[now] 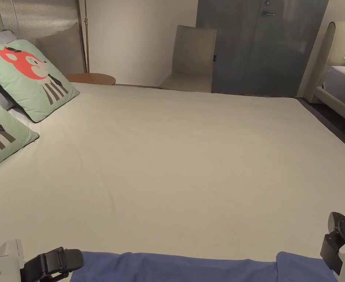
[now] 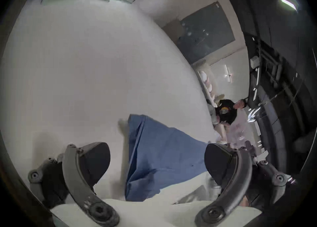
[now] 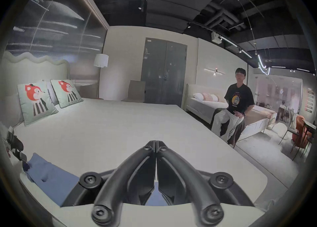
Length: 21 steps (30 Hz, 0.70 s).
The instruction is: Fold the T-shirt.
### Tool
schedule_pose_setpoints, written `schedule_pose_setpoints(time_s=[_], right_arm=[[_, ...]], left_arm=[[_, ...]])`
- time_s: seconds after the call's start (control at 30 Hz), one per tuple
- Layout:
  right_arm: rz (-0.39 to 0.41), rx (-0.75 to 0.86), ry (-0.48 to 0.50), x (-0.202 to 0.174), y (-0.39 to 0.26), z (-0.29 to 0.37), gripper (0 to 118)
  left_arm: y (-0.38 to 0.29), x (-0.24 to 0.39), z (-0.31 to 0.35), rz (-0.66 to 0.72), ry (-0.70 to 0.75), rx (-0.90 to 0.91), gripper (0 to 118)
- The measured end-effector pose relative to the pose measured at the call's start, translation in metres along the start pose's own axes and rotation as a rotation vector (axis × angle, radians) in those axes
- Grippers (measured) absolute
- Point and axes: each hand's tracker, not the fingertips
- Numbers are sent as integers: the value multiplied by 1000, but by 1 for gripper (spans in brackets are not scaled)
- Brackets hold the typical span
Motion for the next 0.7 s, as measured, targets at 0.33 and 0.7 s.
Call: schedule_pose_setpoints(time_s=[0.33,0.7], right_arm=[[39,-12,30,-16,3,2,1],[43,9,31,-15,13,5,1]], left_arm=[[-25,7,-57,121,-215,-119,98],[-8,-19,-6,181,-94,-23,8]])
